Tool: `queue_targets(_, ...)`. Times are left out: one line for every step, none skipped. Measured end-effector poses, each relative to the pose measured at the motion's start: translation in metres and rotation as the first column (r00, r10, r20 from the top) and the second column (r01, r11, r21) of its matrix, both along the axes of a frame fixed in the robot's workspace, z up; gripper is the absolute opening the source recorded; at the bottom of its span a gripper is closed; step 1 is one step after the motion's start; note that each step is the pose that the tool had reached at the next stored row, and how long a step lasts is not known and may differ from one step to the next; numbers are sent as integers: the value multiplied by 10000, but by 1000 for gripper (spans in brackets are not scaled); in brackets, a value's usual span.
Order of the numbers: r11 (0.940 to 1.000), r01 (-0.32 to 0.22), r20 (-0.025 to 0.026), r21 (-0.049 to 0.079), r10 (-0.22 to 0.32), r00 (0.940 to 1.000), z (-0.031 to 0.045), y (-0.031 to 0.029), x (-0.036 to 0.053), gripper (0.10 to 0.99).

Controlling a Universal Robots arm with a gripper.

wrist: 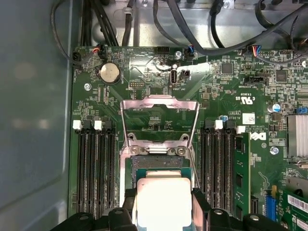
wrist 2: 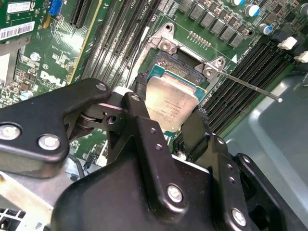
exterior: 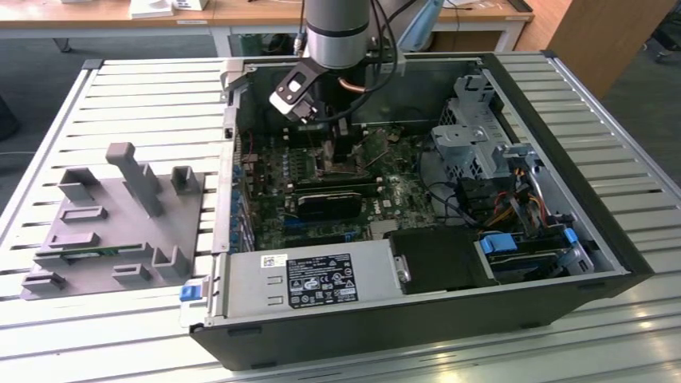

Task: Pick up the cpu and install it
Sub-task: 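Place the cpu into insertion slot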

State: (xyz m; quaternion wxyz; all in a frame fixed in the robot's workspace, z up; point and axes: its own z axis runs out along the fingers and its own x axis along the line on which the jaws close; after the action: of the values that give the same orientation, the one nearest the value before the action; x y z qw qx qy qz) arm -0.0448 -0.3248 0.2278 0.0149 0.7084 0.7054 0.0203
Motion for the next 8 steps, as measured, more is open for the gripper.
queue_targets(10000,0,0,0,0,10000,-5,1,0,541)
queue_targets(10000,1,0,0,-1,10000,-10,1,0,541)
queue_targets(10000,1,-1,-1,-1,10000,-13,1,-1,541)
queue_targets(10000,1,-1,-1,-1,10000,-16,1,-1,541)
queue_targets(10000,1,-1,-1,-1,10000,-19,1,-1,541)
queue_targets(10000,1,-1,0,-1,10000,-22,2,-1,541)
queue_targets(10000,1,0,-1,-1,10000,-25,1,-1,541)
queue_targets(10000,1,-1,-1,-1,10000,-28,1,-1,541)
